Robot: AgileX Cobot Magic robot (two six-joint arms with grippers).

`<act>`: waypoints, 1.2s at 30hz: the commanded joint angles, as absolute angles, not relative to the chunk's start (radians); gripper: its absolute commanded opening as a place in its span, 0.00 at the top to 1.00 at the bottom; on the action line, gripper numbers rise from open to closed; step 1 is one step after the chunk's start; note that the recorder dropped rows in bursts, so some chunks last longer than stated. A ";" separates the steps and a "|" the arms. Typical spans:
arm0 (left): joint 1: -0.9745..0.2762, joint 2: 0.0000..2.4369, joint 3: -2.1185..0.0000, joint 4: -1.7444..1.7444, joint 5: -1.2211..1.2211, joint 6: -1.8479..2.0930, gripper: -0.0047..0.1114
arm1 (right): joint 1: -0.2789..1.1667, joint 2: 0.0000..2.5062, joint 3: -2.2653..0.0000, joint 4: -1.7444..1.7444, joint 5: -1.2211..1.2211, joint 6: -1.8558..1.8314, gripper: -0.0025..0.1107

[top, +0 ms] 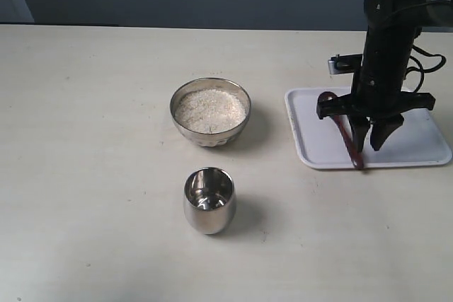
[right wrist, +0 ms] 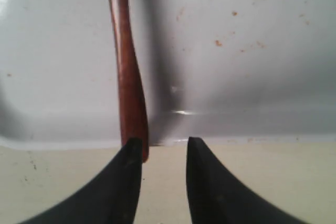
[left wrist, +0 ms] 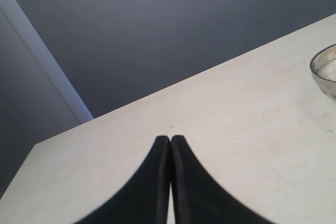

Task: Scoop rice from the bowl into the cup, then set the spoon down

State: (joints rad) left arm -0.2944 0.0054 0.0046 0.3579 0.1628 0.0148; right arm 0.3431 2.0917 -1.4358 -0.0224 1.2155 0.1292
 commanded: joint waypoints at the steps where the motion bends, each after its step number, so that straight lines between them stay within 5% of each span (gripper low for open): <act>1: -0.302 0.000 0.000 0.356 0.157 0.008 0.96 | 0.337 2.089 -1.441 -0.035 1.220 0.124 0.71; 8: -0.302 0.000 0.000 0.356 0.157 0.008 0.96 | 0.337 2.049 -1.441 -0.052 1.157 0.128 0.73; 13: -0.302 0.000 0.000 0.356 0.157 0.008 0.96 | 0.343 1.910 -1.426 -0.032 1.014 0.128 0.98; 27: -0.302 0.000 0.000 0.356 0.157 0.008 0.96 | 0.467 1.149 -0.893 -0.020 0.417 0.195 0.99; 36: -0.302 0.000 0.000 0.356 0.157 0.008 0.96 | 0.467 0.822 -0.637 -0.088 0.394 0.195 0.99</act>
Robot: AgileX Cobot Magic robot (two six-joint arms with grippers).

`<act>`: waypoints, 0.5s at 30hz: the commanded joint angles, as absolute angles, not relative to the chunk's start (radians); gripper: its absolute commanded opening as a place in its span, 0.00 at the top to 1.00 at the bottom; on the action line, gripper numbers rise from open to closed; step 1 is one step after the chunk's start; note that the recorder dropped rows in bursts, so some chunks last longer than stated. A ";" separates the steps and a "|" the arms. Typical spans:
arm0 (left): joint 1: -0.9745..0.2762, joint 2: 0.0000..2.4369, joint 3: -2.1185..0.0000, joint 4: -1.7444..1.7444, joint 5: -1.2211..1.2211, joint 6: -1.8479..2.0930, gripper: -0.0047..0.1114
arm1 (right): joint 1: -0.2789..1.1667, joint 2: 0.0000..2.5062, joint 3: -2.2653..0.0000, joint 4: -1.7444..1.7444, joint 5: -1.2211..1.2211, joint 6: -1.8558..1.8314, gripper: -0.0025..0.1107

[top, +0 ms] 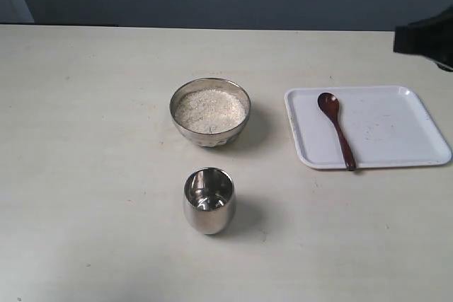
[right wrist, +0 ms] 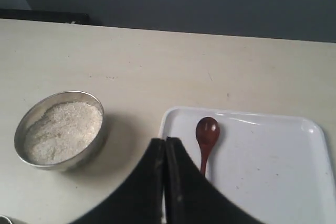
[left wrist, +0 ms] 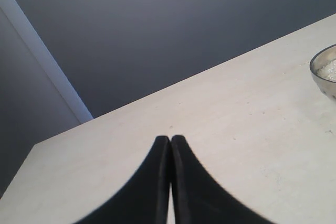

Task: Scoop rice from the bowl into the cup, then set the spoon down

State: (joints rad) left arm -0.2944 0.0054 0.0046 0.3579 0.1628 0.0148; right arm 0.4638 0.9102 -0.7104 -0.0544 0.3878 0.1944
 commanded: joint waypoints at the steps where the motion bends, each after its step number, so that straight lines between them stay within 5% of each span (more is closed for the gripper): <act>1: -0.302 0.000 0.000 0.356 0.157 0.008 0.96 | 0.467 0.804 -0.622 -0.079 0.422 0.195 0.99; 15: -0.302 0.000 0.000 0.356 0.157 0.008 0.96 | 0.467 0.771 -0.611 -0.077 0.543 0.197 0.99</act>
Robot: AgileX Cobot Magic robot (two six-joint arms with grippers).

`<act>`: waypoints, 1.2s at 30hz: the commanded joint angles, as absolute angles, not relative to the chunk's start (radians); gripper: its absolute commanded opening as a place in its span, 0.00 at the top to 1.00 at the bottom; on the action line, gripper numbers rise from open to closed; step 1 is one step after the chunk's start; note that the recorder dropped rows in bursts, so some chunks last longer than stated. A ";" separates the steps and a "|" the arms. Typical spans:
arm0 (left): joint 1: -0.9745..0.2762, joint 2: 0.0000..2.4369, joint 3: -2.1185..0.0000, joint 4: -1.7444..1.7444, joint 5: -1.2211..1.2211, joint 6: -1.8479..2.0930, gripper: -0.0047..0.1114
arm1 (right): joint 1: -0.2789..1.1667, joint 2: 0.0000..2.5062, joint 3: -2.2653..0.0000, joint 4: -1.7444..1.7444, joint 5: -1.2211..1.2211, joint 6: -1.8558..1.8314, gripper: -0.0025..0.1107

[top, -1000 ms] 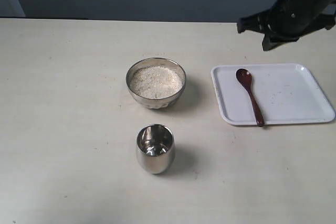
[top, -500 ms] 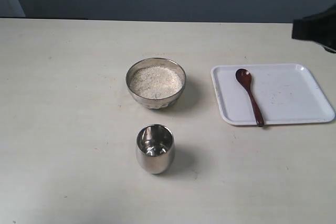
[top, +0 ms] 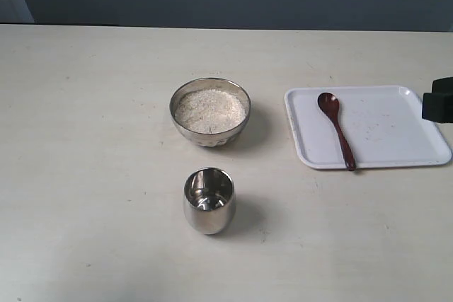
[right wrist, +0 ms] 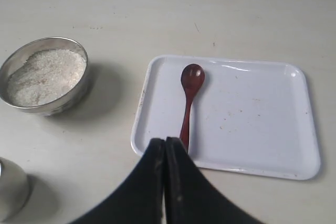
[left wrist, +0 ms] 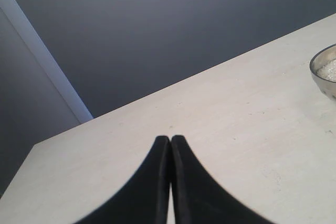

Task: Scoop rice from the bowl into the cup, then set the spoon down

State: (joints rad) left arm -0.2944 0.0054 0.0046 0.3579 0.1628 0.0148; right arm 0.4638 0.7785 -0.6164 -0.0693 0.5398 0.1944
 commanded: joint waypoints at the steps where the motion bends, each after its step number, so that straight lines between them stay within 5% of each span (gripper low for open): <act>1: -0.302 0.000 0.000 0.356 0.157 0.008 0.96 | 0.467 0.768 -0.611 -0.080 0.543 0.196 0.99; 18: -0.302 0.000 0.000 0.356 0.157 0.008 0.96 | -0.126 0.246 -0.304 0.032 0.427 0.092 0.99; 36: -0.302 0.000 0.000 0.356 0.157 0.008 0.96 | -0.148 0.003 -0.065 0.032 0.422 0.092 0.99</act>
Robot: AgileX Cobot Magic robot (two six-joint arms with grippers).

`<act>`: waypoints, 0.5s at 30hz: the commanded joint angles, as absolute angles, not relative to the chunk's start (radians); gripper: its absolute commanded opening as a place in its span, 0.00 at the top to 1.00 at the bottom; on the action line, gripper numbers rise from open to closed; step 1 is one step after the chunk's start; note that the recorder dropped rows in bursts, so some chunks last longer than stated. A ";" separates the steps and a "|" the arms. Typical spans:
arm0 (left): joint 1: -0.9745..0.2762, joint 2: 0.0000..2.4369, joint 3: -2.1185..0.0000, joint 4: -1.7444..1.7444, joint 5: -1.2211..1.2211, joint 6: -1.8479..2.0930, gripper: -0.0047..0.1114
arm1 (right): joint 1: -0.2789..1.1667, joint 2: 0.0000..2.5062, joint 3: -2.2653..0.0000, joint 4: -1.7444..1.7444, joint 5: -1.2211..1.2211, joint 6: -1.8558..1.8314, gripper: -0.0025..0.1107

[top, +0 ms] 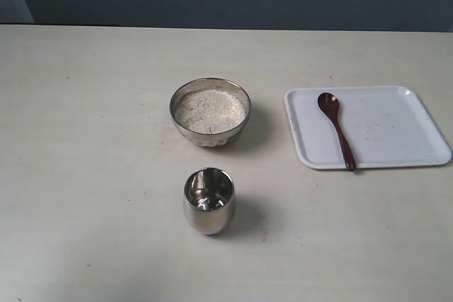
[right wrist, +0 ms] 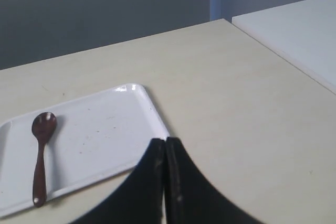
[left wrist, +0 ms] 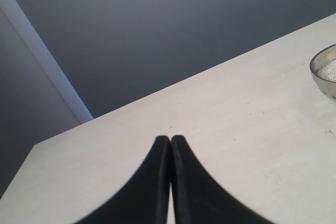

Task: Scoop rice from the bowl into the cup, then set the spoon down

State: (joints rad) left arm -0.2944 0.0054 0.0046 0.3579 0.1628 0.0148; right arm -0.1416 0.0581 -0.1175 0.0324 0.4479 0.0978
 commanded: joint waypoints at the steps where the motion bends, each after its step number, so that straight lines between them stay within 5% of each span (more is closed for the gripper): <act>1: -0.302 0.000 0.000 0.356 0.157 0.008 0.96 | -0.148 0.000 -0.055 0.032 0.422 0.092 0.99; 15: -0.302 0.000 0.000 0.356 0.157 0.008 0.96 | -0.148 0.000 0.000 0.035 0.369 0.011 0.99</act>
State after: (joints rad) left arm -0.2944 0.0054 0.0046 0.3579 0.1628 0.0148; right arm -0.1432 0.0060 -0.0073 0.0332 0.3888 0.0422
